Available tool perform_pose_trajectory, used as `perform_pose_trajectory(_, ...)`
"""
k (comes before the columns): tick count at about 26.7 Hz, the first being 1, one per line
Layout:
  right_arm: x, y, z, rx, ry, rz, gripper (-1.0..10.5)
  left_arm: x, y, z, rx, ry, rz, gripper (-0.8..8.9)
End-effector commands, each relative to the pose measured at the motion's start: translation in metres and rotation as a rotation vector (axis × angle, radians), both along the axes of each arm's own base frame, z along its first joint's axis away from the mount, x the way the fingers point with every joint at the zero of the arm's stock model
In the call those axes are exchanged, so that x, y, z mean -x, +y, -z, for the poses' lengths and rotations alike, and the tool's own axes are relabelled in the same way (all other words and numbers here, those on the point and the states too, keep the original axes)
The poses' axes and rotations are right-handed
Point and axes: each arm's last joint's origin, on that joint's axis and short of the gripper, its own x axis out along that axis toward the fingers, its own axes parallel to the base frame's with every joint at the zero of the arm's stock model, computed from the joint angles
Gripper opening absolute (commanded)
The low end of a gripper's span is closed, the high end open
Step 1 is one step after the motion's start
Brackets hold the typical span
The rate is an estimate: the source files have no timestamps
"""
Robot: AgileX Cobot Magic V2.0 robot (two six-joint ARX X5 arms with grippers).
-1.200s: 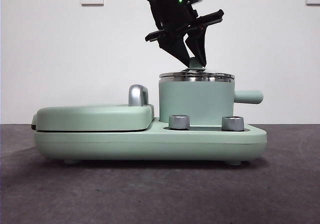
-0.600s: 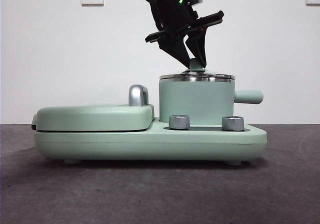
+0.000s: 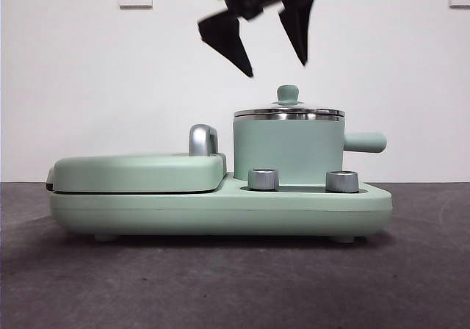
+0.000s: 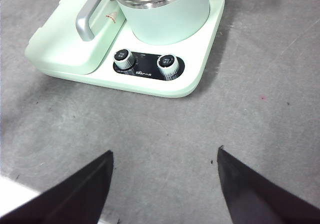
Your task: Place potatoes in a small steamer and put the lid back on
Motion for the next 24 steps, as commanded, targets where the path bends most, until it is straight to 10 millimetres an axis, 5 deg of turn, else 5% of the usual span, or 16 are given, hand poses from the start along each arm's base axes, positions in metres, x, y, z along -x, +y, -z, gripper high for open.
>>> perform_pose_trajectory(1,0.000,0.001,-0.003,-0.021,-0.008,-0.026,3.2,0.018,0.014,-0.033,0.036,-0.030,-0.006,4.99)
perform_pose_trajectory(8,0.000,0.003,-0.005,-0.052,-0.018,-0.070,3.2,0.075,0.069,-0.073,0.019,0.013,-0.038,4.99)
perform_pose_trajectory(13,-0.002,0.005,-0.010,-0.100,-0.068,-0.111,3.2,0.134,0.116,-0.049,-0.056,0.088,-0.026,4.98)
perform_pose_trajectory(24,-0.004,0.006,-0.014,-0.107,-0.112,-0.124,3.2,0.218,0.181,0.012,0.115,0.007,0.028,4.94)
